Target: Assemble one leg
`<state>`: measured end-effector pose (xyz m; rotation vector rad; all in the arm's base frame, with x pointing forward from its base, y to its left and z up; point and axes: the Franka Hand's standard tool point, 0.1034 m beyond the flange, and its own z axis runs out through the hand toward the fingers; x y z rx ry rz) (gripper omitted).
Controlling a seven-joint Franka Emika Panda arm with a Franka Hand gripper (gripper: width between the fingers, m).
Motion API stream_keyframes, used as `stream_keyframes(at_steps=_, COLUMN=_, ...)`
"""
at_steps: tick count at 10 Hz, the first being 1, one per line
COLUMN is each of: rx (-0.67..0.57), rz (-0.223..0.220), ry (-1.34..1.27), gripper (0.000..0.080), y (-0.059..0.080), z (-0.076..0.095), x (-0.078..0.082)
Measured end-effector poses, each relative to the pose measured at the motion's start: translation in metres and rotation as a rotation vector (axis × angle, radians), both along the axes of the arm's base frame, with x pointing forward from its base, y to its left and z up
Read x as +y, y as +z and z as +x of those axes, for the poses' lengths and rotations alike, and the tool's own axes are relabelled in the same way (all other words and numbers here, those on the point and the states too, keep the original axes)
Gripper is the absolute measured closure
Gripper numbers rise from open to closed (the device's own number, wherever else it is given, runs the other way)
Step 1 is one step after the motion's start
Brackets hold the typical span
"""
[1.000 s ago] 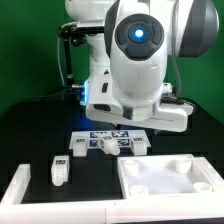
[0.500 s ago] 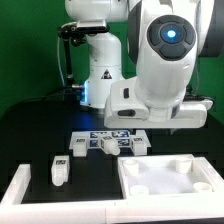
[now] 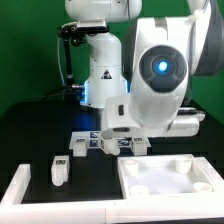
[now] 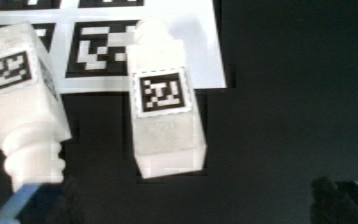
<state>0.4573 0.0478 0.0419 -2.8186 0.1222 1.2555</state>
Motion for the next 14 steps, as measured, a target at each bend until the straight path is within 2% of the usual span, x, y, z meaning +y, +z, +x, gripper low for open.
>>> stream_keyframes(at_steps=5, rx=-0.005, rz=-0.001, ry=-0.005, gripper=0.0150, y=-0.001, z=0.000, x=-0.003)
stream_keyframes(at_steps=6, rx=0.003, rz=-0.004, ry=-0.011, gripper=0.0150, y=-0.006, z=-0.007, x=-0.004)
stream_keyframes(at_steps=8, rx=0.048, rz=-0.029, ry=-0.028, gripper=0.0150, y=-0.019, z=-0.037, x=0.005)
stream_keyframes(at_steps=9, rx=0.058, rz=-0.033, ry=-0.026, gripper=0.0150, y=-0.021, z=-0.043, x=0.007)
stream_keyframes(at_steps=13, rx=0.058, rz=-0.035, ry=-0.034, gripper=0.0150, y=-0.022, z=-0.042, x=0.004)
stream_keyframes(at_steps=14, rx=0.076, rz=-0.062, ry=-0.059, gripper=0.0150, y=-0.027, z=-0.047, x=0.002)
